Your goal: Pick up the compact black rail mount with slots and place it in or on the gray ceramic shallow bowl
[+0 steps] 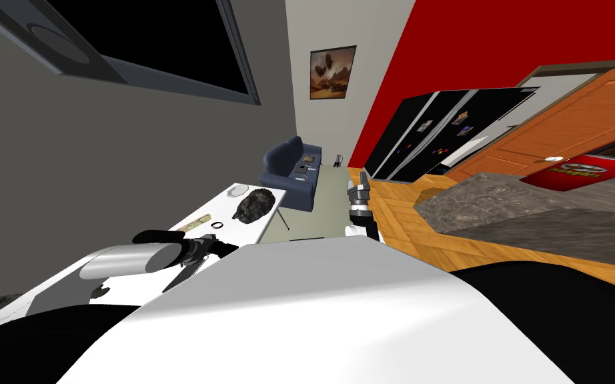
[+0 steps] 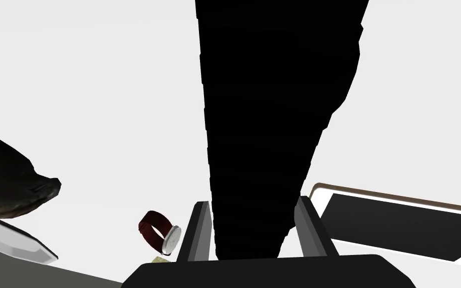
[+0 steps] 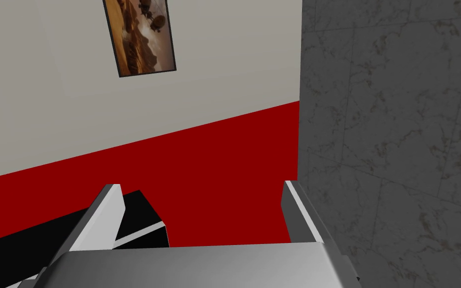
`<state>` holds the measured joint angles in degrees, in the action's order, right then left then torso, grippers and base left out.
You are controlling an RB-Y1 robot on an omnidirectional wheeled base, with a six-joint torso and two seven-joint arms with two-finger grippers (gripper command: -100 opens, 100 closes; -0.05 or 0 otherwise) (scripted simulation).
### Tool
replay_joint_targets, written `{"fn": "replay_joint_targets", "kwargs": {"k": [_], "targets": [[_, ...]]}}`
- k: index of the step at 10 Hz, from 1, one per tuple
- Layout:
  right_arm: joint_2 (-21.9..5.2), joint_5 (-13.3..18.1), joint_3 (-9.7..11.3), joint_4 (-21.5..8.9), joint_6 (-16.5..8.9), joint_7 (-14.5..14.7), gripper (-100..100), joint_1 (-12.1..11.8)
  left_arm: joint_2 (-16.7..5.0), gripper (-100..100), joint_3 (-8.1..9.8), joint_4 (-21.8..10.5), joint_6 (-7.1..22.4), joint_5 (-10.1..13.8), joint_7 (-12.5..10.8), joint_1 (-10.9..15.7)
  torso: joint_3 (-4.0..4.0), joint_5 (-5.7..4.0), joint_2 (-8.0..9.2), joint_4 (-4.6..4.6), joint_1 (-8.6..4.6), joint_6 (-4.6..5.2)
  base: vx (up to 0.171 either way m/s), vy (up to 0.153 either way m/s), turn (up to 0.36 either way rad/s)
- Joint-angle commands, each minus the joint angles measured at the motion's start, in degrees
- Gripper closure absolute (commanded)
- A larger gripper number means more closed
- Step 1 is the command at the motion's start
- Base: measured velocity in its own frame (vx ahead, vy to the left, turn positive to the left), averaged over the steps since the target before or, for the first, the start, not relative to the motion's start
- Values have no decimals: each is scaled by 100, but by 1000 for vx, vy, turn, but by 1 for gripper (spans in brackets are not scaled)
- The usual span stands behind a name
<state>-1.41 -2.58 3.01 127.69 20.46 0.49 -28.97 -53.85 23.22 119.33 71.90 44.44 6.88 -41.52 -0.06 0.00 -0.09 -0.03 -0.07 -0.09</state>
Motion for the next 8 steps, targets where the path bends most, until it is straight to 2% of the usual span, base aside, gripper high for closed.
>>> {"fn": "replay_joint_targets", "kwargs": {"k": [1, 2, 3, 4, 5, 6, 7, 8], "targets": [[0, 0, 0, 0, 0, 0, 0, 0, 0, 100, 0, 0, 0, 0, 0, 0, 0, 0, 0, 0, 0, 0, 0, 0, 0], [0, 0, 0, 0, 0, 0, 0, 0, 0, 100, -1, -1, 2, 0, 0, -1, 1, -1, 1, 1, -1, 0, 0, 0, 0], [0, 0, 0, 0, 0, 0, 0, 0, 0, 0, -1, -1, 3, 0, 0, -2, 1, -1, 1, 1, -1, 1, 0, 0, 0], [0, 0, 0, 0, 0, 0, 0, 0, -75, 100, 87, 157, 134, 83, -54, -43, 2, 0, 2, 2, 0, 0, 12, -5, 79], [0, 0, 0, 0, 0, 0, 0, -1, -113, 100, 140, 242, 200, 130, -79, -72, 2, -4, 1, 2, -4, -5, 20, -10, 81], [0, 0, 0, 0, 0, 0, 0, 0, -88, 100, 104, 163, 126, 103, -38, -51, 0, -5, -2, 1, -8, -3, 9, -6, 13], [0, 0, 0, 0, 0, 0, 0, 0, -92, 0, 109, 173, 145, 108, -47, -52, 0, -4, -1, 1, -6, -1, 0, 0, 0], [0, 0, 0, 0, 0, 0, 0, 0, -266, 100, 360, 257, 128, 63, -74, 36, 1, -4, 1, 1, -4, -1, -84, -12, 91]]}}
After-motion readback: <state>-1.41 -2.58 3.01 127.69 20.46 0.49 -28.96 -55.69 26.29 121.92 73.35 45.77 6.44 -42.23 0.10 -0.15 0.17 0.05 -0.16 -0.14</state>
